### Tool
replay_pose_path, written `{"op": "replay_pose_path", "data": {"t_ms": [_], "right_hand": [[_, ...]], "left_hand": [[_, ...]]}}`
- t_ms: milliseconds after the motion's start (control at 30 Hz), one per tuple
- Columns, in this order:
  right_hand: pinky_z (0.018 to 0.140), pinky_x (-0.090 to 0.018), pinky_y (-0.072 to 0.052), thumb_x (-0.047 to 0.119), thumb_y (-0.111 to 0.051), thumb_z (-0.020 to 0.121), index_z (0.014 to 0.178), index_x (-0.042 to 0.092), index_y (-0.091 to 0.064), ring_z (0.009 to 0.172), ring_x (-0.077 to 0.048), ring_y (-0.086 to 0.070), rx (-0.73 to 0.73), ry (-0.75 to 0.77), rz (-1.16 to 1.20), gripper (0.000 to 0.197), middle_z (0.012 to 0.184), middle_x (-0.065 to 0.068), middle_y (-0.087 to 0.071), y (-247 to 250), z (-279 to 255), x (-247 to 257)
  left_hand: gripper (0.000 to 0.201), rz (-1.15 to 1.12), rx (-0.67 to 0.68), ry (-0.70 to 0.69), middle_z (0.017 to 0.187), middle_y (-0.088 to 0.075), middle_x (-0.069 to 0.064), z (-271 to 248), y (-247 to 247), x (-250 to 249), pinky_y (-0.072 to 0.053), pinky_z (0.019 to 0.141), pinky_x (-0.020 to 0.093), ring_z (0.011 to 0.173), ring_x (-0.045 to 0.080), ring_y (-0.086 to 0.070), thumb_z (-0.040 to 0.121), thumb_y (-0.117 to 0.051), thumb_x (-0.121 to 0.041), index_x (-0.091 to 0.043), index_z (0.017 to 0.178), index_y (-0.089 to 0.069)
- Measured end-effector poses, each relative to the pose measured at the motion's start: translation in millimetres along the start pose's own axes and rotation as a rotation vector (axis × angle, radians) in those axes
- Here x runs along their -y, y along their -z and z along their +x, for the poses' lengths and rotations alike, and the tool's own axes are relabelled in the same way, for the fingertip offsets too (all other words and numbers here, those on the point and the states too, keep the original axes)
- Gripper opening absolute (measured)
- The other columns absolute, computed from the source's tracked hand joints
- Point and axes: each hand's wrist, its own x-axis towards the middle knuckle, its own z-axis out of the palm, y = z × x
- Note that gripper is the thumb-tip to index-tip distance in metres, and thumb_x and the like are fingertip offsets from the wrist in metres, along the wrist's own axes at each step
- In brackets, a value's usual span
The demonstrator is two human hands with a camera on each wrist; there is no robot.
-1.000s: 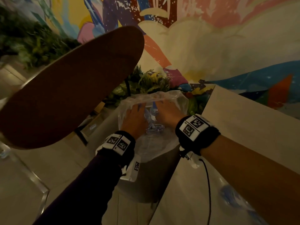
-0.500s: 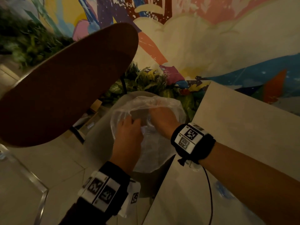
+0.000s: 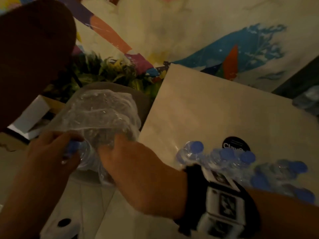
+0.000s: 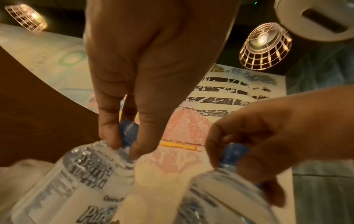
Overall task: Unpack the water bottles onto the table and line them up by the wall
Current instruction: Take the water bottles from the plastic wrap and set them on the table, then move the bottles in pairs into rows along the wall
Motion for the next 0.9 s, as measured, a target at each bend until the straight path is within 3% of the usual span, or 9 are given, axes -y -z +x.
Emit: {"op": "replay_pose_path", "data": {"t_ms": [67,133,300,367,433,500,667,767,900], "right_hand": [[0.037,-0.029,-0.041,0.016,-0.059,0.077,0.08,0.012,-0.059,0.049,-0.023,-0.06,0.022,-0.091,0.045,0.005,0.072,-0.007,-0.061,2.0,-42.0,-5.0],[0.053,-0.042,-0.04,0.005,-0.051,0.087,0.105,0.0,-0.05,0.073,-0.041,-0.056,0.06,-0.008,0.068,0.018,0.098,-0.024,-0.049,1.8,-73.9,-15.2],[0.079,-0.046,-0.047,0.018,-0.047,0.092,0.118,0.01,-0.042,0.097,-0.039,-0.053,0.033,-0.21,0.08,0.027,0.115,-0.017,-0.042,0.8,-151.4,-65.2],[0.079,-0.045,-0.048,0.021,-0.049,0.091,0.117,0.012,-0.043,0.096,-0.036,-0.055,0.049,-0.28,0.055,0.028,0.113,-0.014,-0.044,-4.7,-175.2,-87.1],[0.075,-0.043,-0.051,0.024,-0.052,0.089,0.11,0.014,-0.047,0.09,-0.032,-0.058,-0.006,-0.347,0.059,0.024,0.107,-0.012,-0.048,-14.1,-192.5,-111.2],[0.071,-0.042,-0.052,0.022,-0.052,0.089,0.105,0.013,-0.048,0.086,-0.03,-0.058,-0.075,-0.402,0.065,0.019,0.102,-0.011,-0.05,-22.3,-203.8,-130.2],[0.067,-0.034,-0.036,0.011,-0.041,0.093,0.103,0.004,-0.046,0.084,-0.033,-0.051,-0.208,-0.49,0.075,0.013,0.102,-0.018,-0.047,-33.5,-205.5,-157.4],[0.067,-0.035,-0.036,0.007,-0.04,0.093,0.102,0.003,-0.046,0.084,-0.034,-0.05,-0.242,-0.544,0.084,0.011,0.101,-0.02,-0.047,-42.6,-197.0,-171.1],[0.053,-0.034,-0.045,0.006,-0.068,0.078,0.088,0.01,-0.05,0.066,-0.026,-0.055,-0.257,-0.64,0.007,0.021,0.081,-0.013,-0.054,-48.2,-183.1,-180.2]], "left_hand": [[0.041,-0.015,0.012,-0.056,0.092,-0.059,0.01,-14.2,0.3,-33.2,-0.036,0.073,0.0,0.074,0.022,-0.056,0.071,-0.072,-0.01,-0.04,0.093,-0.054],[0.039,-0.017,0.034,-0.097,0.09,-0.06,0.005,-28.9,-5.9,-66.1,-0.031,0.069,-0.009,0.066,0.006,-0.052,0.067,-0.075,-0.004,-0.031,0.092,-0.062],[0.023,-0.176,0.183,-0.162,0.091,-0.059,-0.008,-54.0,-49.2,-116.6,-0.045,0.067,0.007,0.074,0.008,-0.059,0.069,-0.061,-0.032,-0.039,0.09,-0.059],[0.036,-0.194,0.254,-0.204,0.094,-0.057,-0.013,-61.7,-71.2,-135.5,-0.048,0.071,0.007,0.079,0.006,-0.059,0.069,-0.072,-0.01,-0.036,0.09,-0.06],[0.043,-0.191,0.326,-0.2,0.098,-0.058,-0.009,-66.6,-93.7,-157.5,-0.056,0.073,0.025,0.08,0.012,-0.06,0.066,-0.076,0.0,-0.031,0.092,-0.062],[0.039,-0.16,0.364,-0.213,0.1,-0.058,-0.003,-68.1,-117.7,-175.6,-0.057,0.074,0.035,0.084,0.017,-0.06,0.067,-0.075,-0.002,-0.027,0.094,-0.063],[0.033,-0.19,0.386,-0.286,0.097,-0.055,-0.004,-66.1,-166.9,-200.3,-0.052,0.07,0.025,0.087,0.019,-0.055,0.069,-0.071,0.0,-0.023,0.092,-0.064],[0.031,-0.165,0.38,-0.341,0.094,-0.057,0.0,-60.0,-185.6,-205.2,-0.053,0.067,0.038,0.084,0.023,-0.054,0.069,-0.067,-0.003,-0.024,0.092,-0.061],[0.026,-0.151,0.359,-0.382,0.092,-0.055,0.0,-47.0,-199.7,-210.6,-0.053,0.065,0.042,0.083,0.024,-0.055,0.068,-0.057,-0.013,-0.022,0.092,-0.061]]}}
